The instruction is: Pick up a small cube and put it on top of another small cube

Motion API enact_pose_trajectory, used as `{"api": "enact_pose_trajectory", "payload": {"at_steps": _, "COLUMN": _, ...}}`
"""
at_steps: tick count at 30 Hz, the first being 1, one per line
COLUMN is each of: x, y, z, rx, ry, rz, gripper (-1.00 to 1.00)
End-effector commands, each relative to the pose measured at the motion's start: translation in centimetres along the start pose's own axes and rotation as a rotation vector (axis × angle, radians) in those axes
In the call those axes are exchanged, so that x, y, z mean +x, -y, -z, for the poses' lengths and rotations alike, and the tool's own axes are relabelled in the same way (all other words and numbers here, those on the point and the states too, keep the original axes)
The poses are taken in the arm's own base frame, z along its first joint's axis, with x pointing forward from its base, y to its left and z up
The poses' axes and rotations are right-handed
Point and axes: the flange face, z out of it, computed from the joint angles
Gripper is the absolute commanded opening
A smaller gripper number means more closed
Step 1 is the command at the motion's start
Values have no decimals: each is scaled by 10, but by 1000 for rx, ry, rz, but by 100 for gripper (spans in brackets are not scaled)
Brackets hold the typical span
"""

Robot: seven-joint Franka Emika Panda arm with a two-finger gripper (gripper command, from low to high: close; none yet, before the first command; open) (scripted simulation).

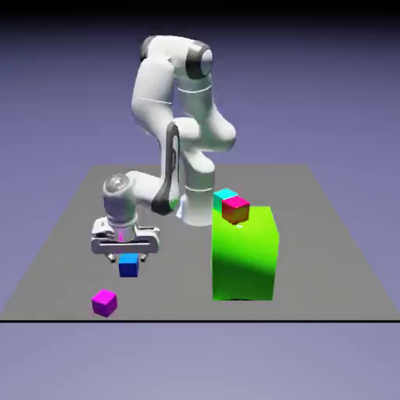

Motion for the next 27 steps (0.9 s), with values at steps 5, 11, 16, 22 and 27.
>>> {"api": "enact_pose_trajectory", "payload": {"at_steps": 5, "x": 0, "y": -1, "z": 49, "rx": 1, "ry": 1, "rz": 0, "gripper": -100}}
{"api": "enact_pose_trajectory", "payload": {"at_steps": 11, "x": -16, "y": 44, "z": 115, "rx": 13, "ry": 3, "rz": 41, "gripper": -100}}
{"api": "enact_pose_trajectory", "payload": {"at_steps": 16, "x": -62, "y": 111, "z": 191, "rx": 20, "ry": 4, "rz": 117, "gripper": -100}}
{"api": "enact_pose_trajectory", "payload": {"at_steps": 22, "x": -149, "y": 164, "z": 275, "rx": 2, "ry": -6, "rz": 211, "gripper": -100}}
{"api": "enact_pose_trajectory", "payload": {"at_steps": 27, "x": -239, "y": 180, "z": 336, "rx": -30, "ry": -30, "rz": 286, "gripper": -100}}
